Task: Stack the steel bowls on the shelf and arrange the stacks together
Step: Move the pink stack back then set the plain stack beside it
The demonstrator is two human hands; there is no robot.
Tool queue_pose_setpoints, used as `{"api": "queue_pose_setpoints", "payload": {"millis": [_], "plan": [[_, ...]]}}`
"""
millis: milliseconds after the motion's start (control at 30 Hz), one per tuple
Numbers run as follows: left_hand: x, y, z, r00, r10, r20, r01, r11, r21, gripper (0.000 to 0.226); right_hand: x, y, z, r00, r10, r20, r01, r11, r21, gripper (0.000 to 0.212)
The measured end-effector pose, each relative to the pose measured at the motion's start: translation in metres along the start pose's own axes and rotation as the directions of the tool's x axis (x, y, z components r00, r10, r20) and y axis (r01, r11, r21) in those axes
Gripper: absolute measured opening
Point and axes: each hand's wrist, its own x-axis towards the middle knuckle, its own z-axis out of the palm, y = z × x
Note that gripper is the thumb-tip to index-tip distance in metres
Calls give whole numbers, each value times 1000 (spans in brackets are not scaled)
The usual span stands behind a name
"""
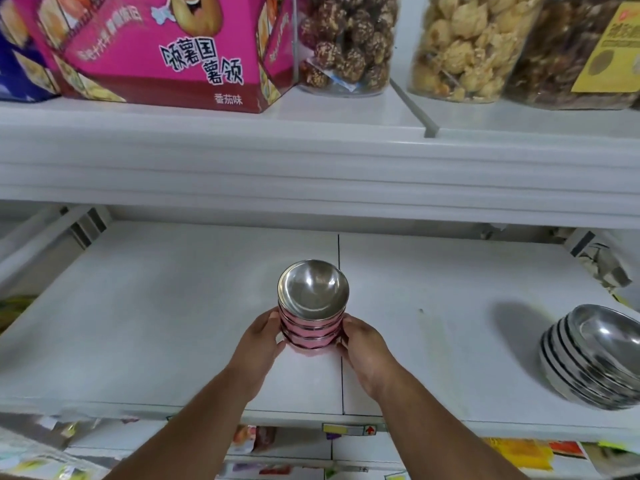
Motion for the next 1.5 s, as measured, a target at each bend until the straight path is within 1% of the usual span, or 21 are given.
{"api": "queue_pose_setpoints", "payload": {"millis": [67,133,167,200,233,400,533,633,800,900,967,1033,1133,1300,1400,1500], "plan": [[-2,-5,-2,1000,3,-21,-3,1000,10,33,0,6,-1,1000,-11,-28,10,1000,-8,38],[-7,-13,-2,998,-6,-55,6,1000,-4,34,-1,14,0,996,6,-90,-9,1000,-25,50],[-11,-16,-3,998,-13,-61,12,1000,-10,32,-3,18,2,994,3,-111,-7,999,-32,47],[-14,-20,-2,998,-15,-56,14,1000,-15,30,-5,22,4,993,-17,-116,12,999,-39,38],[-16,-22,-2,999,-13,-44,12,1000,-17,28,-8,25,7,994,-32,-106,28,999,-45,32],[-20,-25,-3,1000,-4,8,4,1000,-10,32,-15,27,16,993,-69,-95,66,997,-38,44],[-15,-23,-8,1000,3,29,-3,1000,17,35,-13,21,21,992,-62,-110,61,998,-18,46],[-5,-20,-11,999,-9,34,8,999,31,36,-10,15,24,992,-46,-115,41,998,-44,44],[14,-5,-10,999,-10,36,8,998,65,26,4,-2,27,993,-49,-112,42,997,-64,38],[30,2,-9,999,-17,27,15,995,96,28,15,-14,27,994,-45,-102,38,997,-68,39],[42,8,-9,1000,-20,23,16,991,136,31,24,-21,27,994,-45,-99,40,998,-49,36],[55,15,-9,999,-29,15,26,985,173,30,33,-28,28,994,-65,-85,63,998,-31,36],[73,24,-11,999,-43,19,37,971,237,28,51,-37,30,996,-53,-70,52,998,-17,33],[97,27,-14,998,-57,14,51,960,275,35,69,-42,29,996,-49,-69,49,999,-4,33],[101,28,-14,997,-79,1,75,946,314,37,72,-43,28,997,-45,-61,48,998,43,33],[97,26,-15,996,-89,-28,93,932,350,54,67,-43,23,998,-19,-67,20,1000,9,26]]}}
